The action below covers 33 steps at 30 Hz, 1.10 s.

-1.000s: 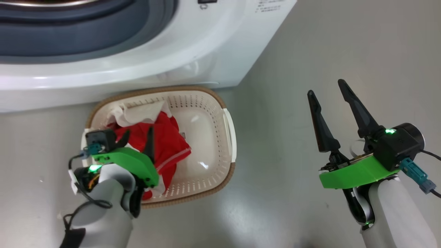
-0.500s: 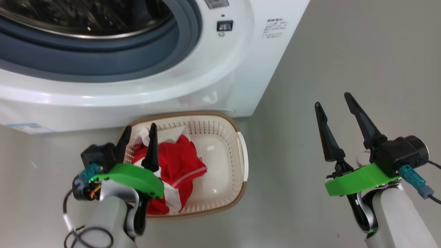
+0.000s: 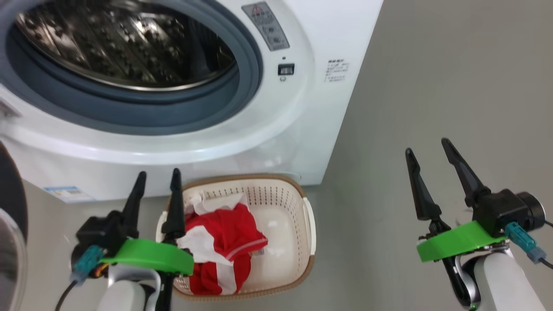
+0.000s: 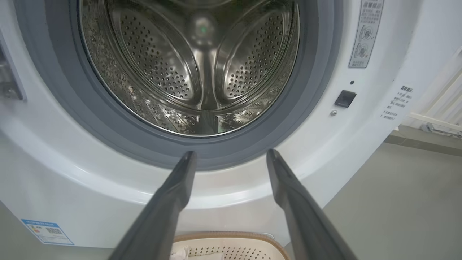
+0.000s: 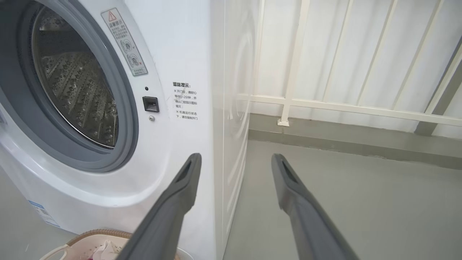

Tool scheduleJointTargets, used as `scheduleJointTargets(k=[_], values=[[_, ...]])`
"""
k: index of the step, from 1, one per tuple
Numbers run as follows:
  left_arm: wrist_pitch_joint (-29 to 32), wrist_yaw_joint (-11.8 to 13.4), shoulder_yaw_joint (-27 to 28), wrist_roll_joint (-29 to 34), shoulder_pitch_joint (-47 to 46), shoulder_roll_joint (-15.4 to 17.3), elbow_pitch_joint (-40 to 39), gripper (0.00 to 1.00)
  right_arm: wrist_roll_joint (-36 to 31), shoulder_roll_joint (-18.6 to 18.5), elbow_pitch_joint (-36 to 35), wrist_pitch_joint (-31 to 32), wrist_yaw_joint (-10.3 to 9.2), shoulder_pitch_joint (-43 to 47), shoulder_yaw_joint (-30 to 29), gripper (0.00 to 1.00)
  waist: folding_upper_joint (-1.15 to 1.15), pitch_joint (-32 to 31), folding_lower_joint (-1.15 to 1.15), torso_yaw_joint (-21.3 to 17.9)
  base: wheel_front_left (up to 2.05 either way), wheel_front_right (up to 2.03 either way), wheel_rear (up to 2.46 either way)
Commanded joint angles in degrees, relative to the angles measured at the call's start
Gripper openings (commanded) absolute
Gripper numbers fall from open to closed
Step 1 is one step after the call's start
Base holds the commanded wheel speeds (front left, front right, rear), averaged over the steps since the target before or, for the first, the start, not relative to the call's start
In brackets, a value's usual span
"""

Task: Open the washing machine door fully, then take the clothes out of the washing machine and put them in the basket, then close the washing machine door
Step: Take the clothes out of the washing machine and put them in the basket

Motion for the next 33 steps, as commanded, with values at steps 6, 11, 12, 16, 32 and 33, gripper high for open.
scheduleJointTargets(k=[6,11,12,16,32,33], values=[[-0.5,-0.3,3.5,4.5,5.4,0.9,-8.8,1.0,-1.2,-0.1,-0.9,-0.4,0.25,2.2,-0.4,1.0,0.0,-6.0,0.0,0.4,0.0,0.0,0.0],[-0.5,-0.3,4.5,7.0,9.0,1.1,-12.8,1.0,-1.7,-0.1,-1.5,-0.4,0.25,4.0,-1.2,1.0,0.0,-8.9,0.0,0.4,0.0,0.0,0.0],[-0.5,-0.3,4.8,7.3,9.6,1.1,-13.6,1.0,-1.7,-0.1,-1.6,-0.4,0.25,4.4,-1.4,1.0,0.0,-9.4,0.0,0.4,0.0,0.0,0.0],[-0.5,-0.1,5.5,7.8,11.6,1.1,-15.3,1.0,-1.4,-0.1,-2.1,-0.4,0.25,5.6,-2.0,1.0,0.0,-10.8,0.0,0.1,0.0,0.0,0.0],[-0.5,1.8,7.3,9.0,20.4,1.8,-19.3,1.0,-1.7,-0.1,-6.0,-0.4,0.25,12.1,-2.2,1.0,0.0,-15.8,0.0,-3.0,0.0,0.0,0.0],[-0.5,1.9,7.5,9.0,20.6,1.9,-19.4,1.0,-1.8,-0.1,-6.1,-0.4,0.25,12.4,-2.1,1.0,0.0,-15.9,0.0,-3.2,0.0,0.0,0.0]])
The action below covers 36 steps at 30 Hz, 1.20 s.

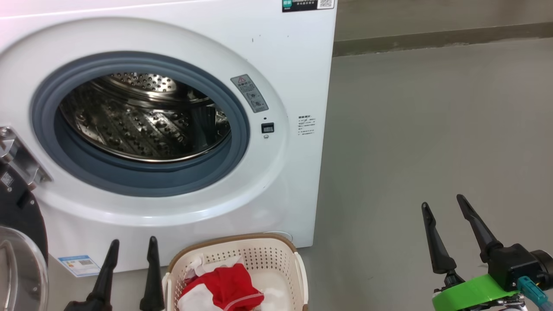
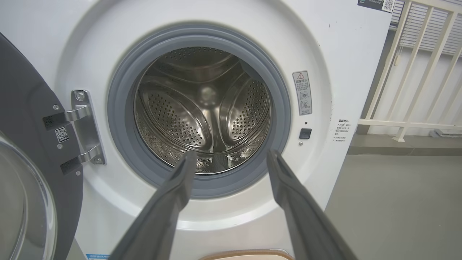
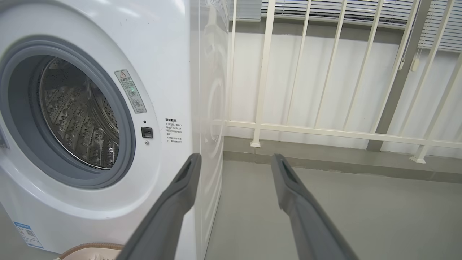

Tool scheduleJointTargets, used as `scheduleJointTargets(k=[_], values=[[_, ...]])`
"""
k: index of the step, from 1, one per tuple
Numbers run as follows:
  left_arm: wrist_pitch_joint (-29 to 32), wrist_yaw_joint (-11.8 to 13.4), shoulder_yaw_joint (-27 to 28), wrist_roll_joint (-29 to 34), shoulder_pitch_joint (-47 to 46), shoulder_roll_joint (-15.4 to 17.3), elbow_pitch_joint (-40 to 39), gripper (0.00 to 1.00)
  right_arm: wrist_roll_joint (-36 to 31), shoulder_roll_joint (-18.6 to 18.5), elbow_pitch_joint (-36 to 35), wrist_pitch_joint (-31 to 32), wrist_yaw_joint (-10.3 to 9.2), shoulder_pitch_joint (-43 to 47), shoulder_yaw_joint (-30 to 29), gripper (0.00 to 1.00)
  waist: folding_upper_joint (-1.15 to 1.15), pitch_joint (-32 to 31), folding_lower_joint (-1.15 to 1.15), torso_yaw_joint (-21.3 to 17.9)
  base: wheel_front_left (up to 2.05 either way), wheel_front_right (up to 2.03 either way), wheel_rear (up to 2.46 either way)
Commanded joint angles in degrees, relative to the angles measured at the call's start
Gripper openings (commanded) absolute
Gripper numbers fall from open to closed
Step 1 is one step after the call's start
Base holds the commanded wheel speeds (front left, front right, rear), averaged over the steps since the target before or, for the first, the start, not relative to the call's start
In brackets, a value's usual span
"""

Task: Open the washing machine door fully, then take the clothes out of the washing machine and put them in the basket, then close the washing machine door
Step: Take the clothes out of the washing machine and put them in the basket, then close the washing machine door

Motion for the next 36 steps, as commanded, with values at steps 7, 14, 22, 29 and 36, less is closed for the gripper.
scheduleJointTargets(k=[7,14,22,29,36], values=[[-0.5,1.4,2.7,0.7,0.3,1.2,-1.8,1.0,-1.0,-0.5,-2.0,-0.4,0.25,-0.4,1.5,1.0,0.0,-0.7,0.0,-0.9,0.0,0.0,0.0],[-0.5,1.9,2.3,1.0,0.3,1.5,-2.2,1.0,-1.2,-0.5,-2.1,-0.4,0.25,-0.4,1.0,1.0,0.0,-0.4,0.0,-0.4,0.0,0.0,0.0],[-0.2,2.6,2.1,1.3,0.4,1.7,-2.7,1.0,-1.3,-0.5,-2.0,-0.4,0.25,-0.6,0.6,1.0,0.0,-0.3,0.0,0.5,-0.13,0.13,0.0],[0.5,2.7,1.8,1.1,0.6,2.3,-3.1,1.0,-1.2,-0.5,-1.8,-0.4,0.25,-0.7,0.9,1.0,0.0,-0.2,0.0,0.7,-1.11,1.11,0.0],[0.5,1.8,1.4,-0.2,0.5,2.4,-3.9,1.0,-1.0,-0.5,-1.6,-0.4,0.25,-0.8,0.8,1.0,0.0,0.0,0.0,0.7,-1.92,1.89,0.02]])
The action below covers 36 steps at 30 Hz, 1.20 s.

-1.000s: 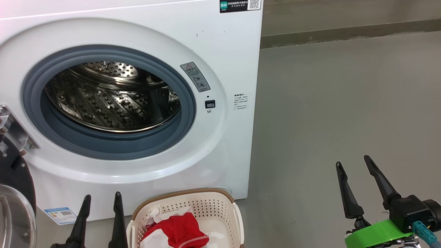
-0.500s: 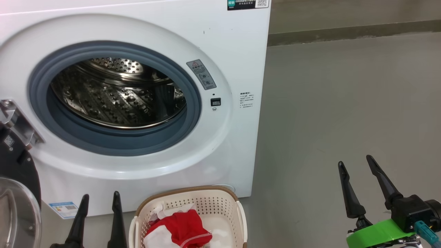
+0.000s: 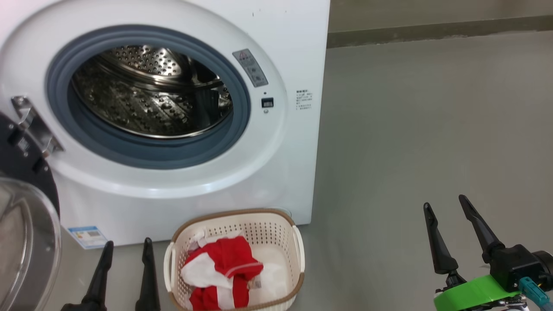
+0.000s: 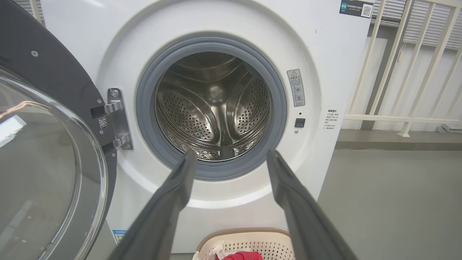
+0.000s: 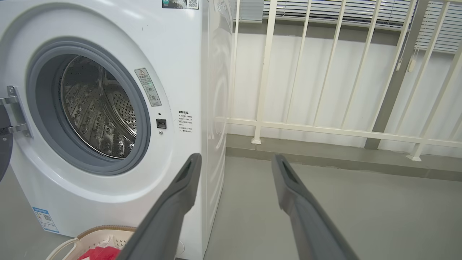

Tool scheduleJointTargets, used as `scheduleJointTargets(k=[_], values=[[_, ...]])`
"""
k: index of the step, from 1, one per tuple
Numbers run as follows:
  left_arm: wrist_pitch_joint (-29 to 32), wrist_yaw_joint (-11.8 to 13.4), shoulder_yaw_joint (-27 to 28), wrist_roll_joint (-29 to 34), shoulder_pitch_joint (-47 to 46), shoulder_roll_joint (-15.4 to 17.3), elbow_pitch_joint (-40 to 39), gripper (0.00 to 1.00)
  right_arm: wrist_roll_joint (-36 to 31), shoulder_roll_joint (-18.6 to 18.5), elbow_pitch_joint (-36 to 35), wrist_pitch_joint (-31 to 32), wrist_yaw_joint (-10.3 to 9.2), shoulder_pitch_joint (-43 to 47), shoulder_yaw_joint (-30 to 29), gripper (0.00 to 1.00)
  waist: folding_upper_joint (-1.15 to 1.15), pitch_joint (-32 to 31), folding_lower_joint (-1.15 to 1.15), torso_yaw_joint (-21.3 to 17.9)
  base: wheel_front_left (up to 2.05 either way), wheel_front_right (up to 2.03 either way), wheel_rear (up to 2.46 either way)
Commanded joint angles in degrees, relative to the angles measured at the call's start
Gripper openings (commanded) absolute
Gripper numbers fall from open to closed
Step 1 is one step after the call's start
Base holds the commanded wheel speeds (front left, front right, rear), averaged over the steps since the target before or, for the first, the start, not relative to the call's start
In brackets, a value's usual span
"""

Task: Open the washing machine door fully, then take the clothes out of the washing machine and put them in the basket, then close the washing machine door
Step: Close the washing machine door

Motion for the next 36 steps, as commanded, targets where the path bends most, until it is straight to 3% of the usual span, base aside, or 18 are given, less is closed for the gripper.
scheduleJointTargets(k=[1,10,22,36], values=[[-0.4,-0.3,1.6,-0.4,-1.0,0.8,-1.9,1.0,-0.5,-0.6,-1.3,-0.4,0.25,-1.2,1.2,1.0,0.0,0.0,0.0,0.1,-1.76,1.76,0.0],[-0.8,-0.9,1.0,-0.7,-0.7,1.0,-3.1,1.0,-0.6,-0.6,-1.1,-0.4,0.25,-1.2,1.0,1.0,0.0,0.2,0.0,0.7,-1.08,1.08,0.0],[-0.9,0.2,0.8,-0.5,-1.0,1.0,-2.4,1.0,-0.2,-0.6,-0.9,-0.4,0.25,-1.1,1.3,1.0,0.0,0.3,0.0,1.8,-0.07,0.07,0.0],[-0.1,1.9,0.4,0.1,-1.3,1.2,-3.1,1.0,-0.5,-0.6,-1.2,-0.4,0.25,-0.9,1.7,1.0,0.0,0.0,0.0,7.0,0.0,0.0,0.0]])
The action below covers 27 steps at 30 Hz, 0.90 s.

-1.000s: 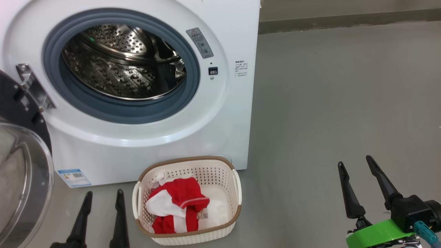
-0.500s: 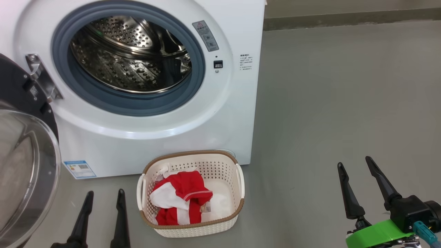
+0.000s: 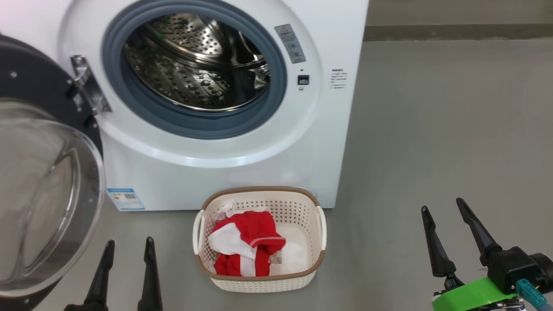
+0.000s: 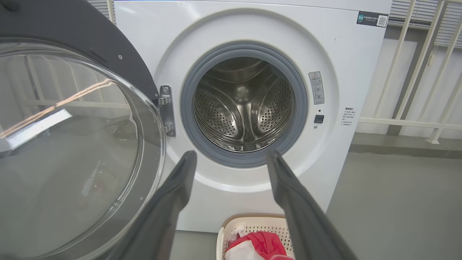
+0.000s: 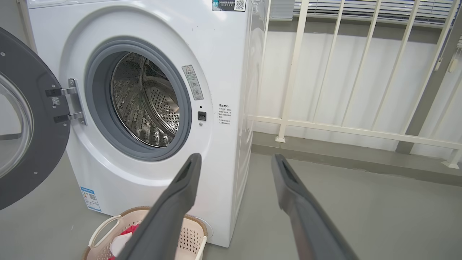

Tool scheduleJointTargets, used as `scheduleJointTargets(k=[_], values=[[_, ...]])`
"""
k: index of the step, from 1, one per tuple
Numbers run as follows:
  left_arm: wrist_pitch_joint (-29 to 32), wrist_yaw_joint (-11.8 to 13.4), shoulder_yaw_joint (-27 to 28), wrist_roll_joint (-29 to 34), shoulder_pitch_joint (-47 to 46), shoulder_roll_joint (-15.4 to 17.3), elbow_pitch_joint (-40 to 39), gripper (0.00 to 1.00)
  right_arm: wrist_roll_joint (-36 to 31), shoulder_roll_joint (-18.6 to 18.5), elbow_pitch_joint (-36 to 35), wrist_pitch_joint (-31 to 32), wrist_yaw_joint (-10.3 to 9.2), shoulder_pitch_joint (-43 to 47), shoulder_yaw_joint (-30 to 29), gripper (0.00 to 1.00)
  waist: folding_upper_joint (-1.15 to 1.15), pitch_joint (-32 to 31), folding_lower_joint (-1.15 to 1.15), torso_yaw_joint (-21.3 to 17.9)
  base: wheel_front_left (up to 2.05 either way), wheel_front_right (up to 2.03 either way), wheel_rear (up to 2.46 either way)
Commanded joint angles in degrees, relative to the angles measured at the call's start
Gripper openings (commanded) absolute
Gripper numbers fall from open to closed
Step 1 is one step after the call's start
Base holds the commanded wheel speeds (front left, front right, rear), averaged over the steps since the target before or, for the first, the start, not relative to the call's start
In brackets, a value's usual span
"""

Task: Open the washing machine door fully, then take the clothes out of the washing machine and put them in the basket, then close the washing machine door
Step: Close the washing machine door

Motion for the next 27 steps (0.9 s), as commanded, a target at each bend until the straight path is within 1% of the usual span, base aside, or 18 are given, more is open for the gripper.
scheduleJointTargets(k=[1,15,27], values=[[0.0,0.5,1.7,0.7,-1.6,1.0,-1.8,1.0,-0.4,-0.6,-1.6,-0.4,0.25,-1.3,1.5,1.0,0.0,-0.1,0.0,1.5,0.0,0.0,0.0],[1.7,2.5,1.2,1.6,-1.4,1.4,-4.3,1.0,0.7,-0.6,-1.3,-0.4,0.25,-3.3,5.3,1.0,0.0,-0.5,0.0,11.1,0.0,0.0,0.0],[3.7,4.8,0.8,2.9,-0.2,1.5,-8.1,1.0,1.0,-0.6,-1.2,-0.4,0.25,-4.6,7.4,1.0,0.0,-0.4,0.0,19.7,0.0,0.0,0.0]])
